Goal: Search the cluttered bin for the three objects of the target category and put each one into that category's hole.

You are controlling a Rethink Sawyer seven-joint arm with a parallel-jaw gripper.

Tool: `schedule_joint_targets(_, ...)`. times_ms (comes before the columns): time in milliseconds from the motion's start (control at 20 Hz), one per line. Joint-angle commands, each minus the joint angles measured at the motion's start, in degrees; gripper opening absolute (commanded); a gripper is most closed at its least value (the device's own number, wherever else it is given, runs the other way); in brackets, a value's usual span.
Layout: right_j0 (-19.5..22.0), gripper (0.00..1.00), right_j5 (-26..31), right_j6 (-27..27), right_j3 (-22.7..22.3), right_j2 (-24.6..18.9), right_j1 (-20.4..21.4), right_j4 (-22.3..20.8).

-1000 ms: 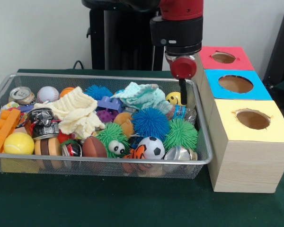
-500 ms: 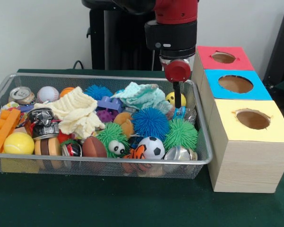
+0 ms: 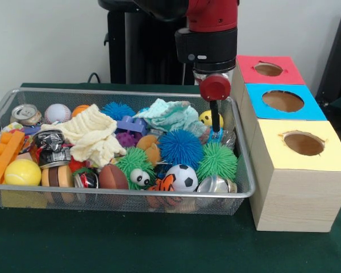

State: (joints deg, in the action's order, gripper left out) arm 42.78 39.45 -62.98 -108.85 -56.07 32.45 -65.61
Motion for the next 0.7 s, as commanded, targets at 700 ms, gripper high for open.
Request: schedule_joint_targets(700, -2.84, 1.00, -3.01, 10.20, 3.02, 7.37, -3.25, -5.46)
